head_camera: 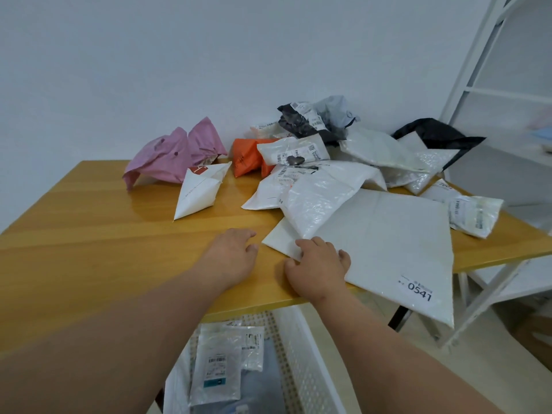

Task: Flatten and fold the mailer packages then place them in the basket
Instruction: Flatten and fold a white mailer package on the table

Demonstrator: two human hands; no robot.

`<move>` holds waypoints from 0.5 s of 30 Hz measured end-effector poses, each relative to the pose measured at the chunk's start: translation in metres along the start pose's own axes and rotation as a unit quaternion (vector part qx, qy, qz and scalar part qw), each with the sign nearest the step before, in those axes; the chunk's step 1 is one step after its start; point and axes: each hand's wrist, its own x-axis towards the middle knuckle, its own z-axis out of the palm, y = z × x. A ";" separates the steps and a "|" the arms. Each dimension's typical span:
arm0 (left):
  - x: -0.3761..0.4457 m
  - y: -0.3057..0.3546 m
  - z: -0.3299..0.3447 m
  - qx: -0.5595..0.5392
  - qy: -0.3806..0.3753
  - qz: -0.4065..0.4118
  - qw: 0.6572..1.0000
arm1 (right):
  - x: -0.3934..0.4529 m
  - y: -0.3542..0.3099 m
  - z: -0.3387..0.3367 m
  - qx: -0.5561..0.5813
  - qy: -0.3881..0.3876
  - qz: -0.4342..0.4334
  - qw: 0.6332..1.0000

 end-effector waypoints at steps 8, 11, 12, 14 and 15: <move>-0.019 -0.010 -0.003 0.019 -0.034 0.019 0.999 | -0.013 -0.003 -0.003 0.104 0.010 0.013 0.994; -0.022 -0.012 -0.007 0.048 -0.064 0.037 0.996 | -0.010 -0.003 -0.003 0.106 0.024 0.017 0.994; -0.022 -0.012 -0.007 0.061 -0.073 0.047 0.994 | -0.010 -0.002 -0.001 0.080 0.030 0.014 0.996; -0.021 -0.011 -0.007 0.067 -0.083 0.058 0.993 | -0.008 0.000 0.004 0.030 0.035 0.000 0.999; -0.020 -0.011 -0.007 0.063 -0.086 0.059 0.993 | -0.007 0.001 0.006 0.017 0.036 -0.008 0.999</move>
